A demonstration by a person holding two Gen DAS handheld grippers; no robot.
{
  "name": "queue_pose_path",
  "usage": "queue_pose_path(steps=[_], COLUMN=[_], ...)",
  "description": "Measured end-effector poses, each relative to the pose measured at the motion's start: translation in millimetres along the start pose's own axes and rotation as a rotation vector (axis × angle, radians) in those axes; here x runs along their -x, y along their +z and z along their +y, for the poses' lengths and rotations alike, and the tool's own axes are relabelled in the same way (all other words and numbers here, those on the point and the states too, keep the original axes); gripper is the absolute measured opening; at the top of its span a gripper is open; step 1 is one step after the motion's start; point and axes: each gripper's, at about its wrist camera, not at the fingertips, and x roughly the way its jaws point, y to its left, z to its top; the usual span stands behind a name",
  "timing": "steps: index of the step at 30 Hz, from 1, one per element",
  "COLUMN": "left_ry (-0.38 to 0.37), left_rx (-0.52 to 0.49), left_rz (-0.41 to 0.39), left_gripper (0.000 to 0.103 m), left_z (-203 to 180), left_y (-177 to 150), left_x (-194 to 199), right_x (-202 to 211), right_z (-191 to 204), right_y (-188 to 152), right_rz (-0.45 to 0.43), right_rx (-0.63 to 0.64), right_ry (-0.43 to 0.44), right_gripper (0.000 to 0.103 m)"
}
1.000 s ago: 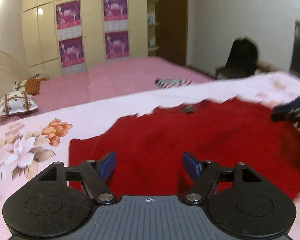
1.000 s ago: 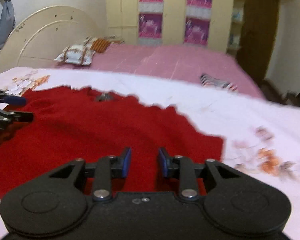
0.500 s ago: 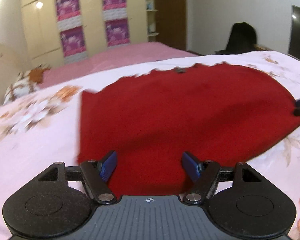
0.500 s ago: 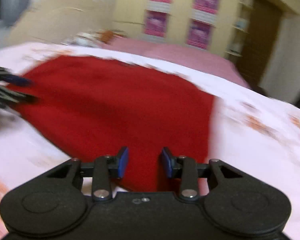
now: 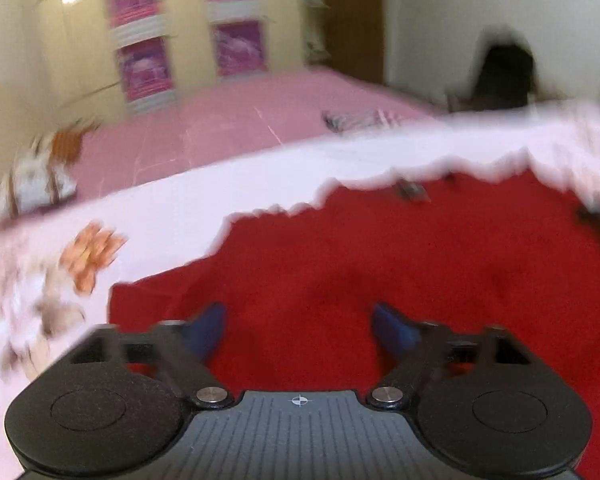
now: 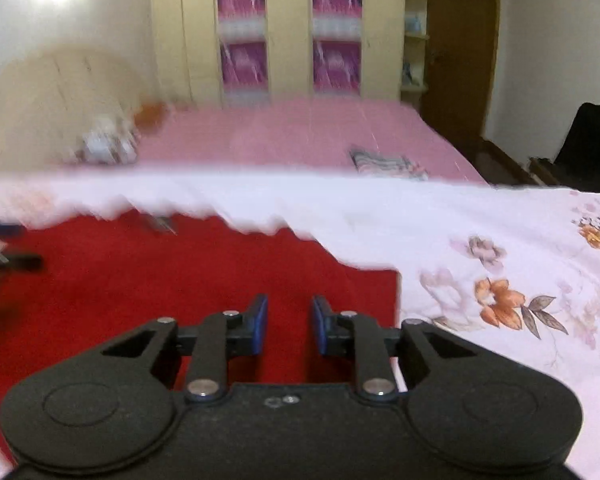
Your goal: Fold small clothes
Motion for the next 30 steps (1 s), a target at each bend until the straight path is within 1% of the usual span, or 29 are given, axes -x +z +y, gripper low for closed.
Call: queue_pose_path(steps=[1,2,3,4,5,7,9,10,11,12,13,14,15,17,19,21,23,25,26,28,30], left_ry=[0.004,0.025,0.029,-0.006,-0.025,-0.038,-0.055,-0.05,-0.032,-0.013,-0.008,-0.006,-0.012,-0.003,0.004,0.011,0.002,0.002,0.014,0.024,0.025], left_rx=[0.017,0.006,0.001,0.014,0.027,0.026,0.013,-0.014,-0.034,-0.042,-0.027,-0.001,0.01,0.003,-0.004,0.01,0.024,0.005,-0.013,-0.012,-0.01], left_rz=[0.0,-0.031,-0.059,-0.078,-0.096,-0.121,-0.135,-0.136,-0.108,-0.043,-0.016,-0.023,-0.017,-0.013,-0.02,-0.029,-0.042,-0.031,-0.019,-0.025,-0.021], left_gripper=[0.086,0.087,0.087,0.087,0.086,0.086,0.087,0.087,0.087,0.087,0.092,0.095,0.095,0.095,0.095,0.095,0.095,0.095,0.095,0.095,0.095], left_z=[3.2,0.1,-4.4,-10.4,-16.8,-37.3,-59.5,-70.8,-78.3,-83.2,-81.5,-77.4,-74.5,-76.0,-76.5,-78.4,-80.7,-85.2,-89.1,-90.3,-89.3], left_y=[1.1,-0.1,-1.0,-2.9,-3.4,-6.6,-5.7,-5.6,-4.6,-3.6,-5.1,-4.9,-4.2,-3.3,-3.1,-3.5,-8.2,-10.7,-13.9,-17.0,-16.3], left_x=[4.7,13.2,19.7,26.1,29.3,33.7,29.6,25.0,17.2,4.2,-4.5,-7.2,-8.2,-3.9,0.6,8.9,19.5,20.1,18.8,16.1,16.5], right_x=[2.3,10.2,17.2,26.3,31.4,24.2,15.0,16.4,12.4,7.1,-4.8,-16.0,-17.0,-15.6,-4.8,7.9,19.2,33.6,31.7,23.3,21.1], right_z=[-5.9,-8.6,-9.4,-5.9,-1.6,13.1,35.4,47.5,55.3,60.1,63.4,64.2,65.8,69.7,66.5,63.9,67.7,73.5,77.4,84.1,88.4], right_y=[0.7,0.6,1.4,3.0,2.8,7.7,11.0,10.8,10.9,12.1,11.8,9.0,8.8,15.5,17.2,19.7,12.7,4.1,0.6,-8.1,-14.3], right_rz=[0.004,0.003,-0.019,-0.064,-0.087,-0.118,-0.11,-0.115,-0.118,-0.106,-0.069,-0.037,-0.057,-0.048,-0.046,-0.08,-0.09,-0.1,-0.087,-0.039,-0.06], right_rx=[-0.012,-0.018,-0.021,-0.026,-0.022,-0.016,0.016,0.038,0.054,0.062,0.069,0.087,0.092,0.103,0.097,0.079,0.083,0.094,0.1,0.127,0.149], right_ry=[0.02,0.027,0.026,0.029,0.044,0.089,0.135,0.144,0.146,0.138,0.126,0.105,0.102,0.101,0.099,0.117,0.119,0.128,0.13,0.111,0.093], right_gripper=[0.022,0.022,0.023,0.027,0.032,0.031,0.03,0.033,0.038,0.039,0.037,0.037,0.037,0.037,0.036,0.037,0.037,0.037,0.038,0.038,0.039])
